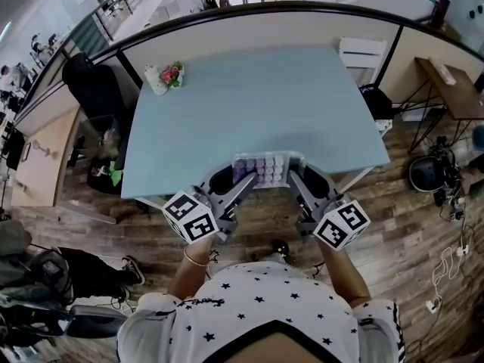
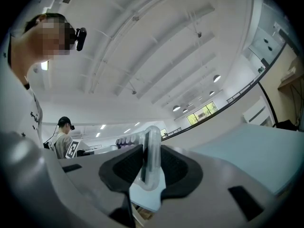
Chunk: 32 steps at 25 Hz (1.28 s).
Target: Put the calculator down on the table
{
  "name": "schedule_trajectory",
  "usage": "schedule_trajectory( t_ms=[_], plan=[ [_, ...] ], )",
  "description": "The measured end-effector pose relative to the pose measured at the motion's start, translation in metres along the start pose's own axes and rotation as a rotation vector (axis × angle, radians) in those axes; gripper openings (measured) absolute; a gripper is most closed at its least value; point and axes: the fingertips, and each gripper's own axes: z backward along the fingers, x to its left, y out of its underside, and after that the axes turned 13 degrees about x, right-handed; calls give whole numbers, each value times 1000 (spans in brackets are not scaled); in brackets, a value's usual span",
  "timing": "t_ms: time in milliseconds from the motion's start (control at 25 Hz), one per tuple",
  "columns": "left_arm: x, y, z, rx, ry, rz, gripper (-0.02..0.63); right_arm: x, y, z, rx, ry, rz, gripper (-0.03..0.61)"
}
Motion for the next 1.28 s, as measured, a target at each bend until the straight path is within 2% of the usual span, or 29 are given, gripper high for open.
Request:
schedule_trajectory(
  t_ms=[320,680,1280],
  plan=[
    [9,-5,-22,-45,-24,25,186,-25,-13,-6,33,-23,32,98],
    [34,-4,-23,-35,-61,42,186,-36,-5,-31,57,-45,-6,98],
    [111,-39,-78,-9,14,51,187,-102,-34,-89,54,49,-9,100]
  ],
)
